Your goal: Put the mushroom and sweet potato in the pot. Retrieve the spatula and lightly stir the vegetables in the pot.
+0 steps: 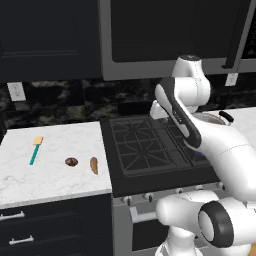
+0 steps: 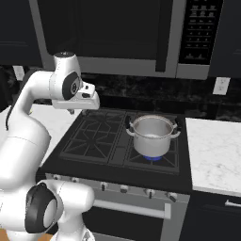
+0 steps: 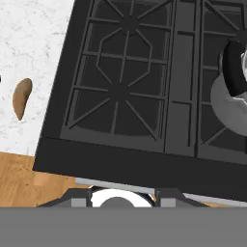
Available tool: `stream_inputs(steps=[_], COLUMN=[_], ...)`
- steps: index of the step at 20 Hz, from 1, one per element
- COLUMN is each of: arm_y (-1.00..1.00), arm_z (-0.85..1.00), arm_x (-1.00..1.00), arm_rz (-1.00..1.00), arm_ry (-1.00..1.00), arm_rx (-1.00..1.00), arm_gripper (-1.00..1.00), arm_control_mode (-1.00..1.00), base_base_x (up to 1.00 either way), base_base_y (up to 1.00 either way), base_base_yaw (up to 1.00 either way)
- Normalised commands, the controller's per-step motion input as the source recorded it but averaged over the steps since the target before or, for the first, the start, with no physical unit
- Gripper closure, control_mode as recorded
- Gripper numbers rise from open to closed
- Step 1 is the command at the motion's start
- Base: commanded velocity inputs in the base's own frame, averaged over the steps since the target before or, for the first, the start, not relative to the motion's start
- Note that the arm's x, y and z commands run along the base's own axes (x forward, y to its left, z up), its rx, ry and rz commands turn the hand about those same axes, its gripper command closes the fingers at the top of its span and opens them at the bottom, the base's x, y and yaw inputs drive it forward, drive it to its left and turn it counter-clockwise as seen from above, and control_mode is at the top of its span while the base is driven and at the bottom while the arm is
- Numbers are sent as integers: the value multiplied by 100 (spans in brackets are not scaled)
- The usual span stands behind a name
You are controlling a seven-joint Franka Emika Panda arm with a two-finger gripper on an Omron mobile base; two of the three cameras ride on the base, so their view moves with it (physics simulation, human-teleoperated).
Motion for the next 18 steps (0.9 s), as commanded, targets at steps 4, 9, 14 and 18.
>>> stream_inputs(steps=[4, 9, 14, 18], arm_y=[63, 100, 100, 71], arm_z=[-11, -54, -90, -54], arm_x=[0, 0, 0, 10], arm_rz=[-1, -5, -1, -2], arm_ry=[-3, -12, -4, 3], arm_rx=[-3, -5, 0, 0], arm_gripper=[-100, -100, -100, -100], arm_control_mode=[-100, -100, -100, -100], base_base_x=[0, 0, 0, 0], base_base_y=[0, 0, 0, 0], base_base_yaw=[0, 0, 0, 0])
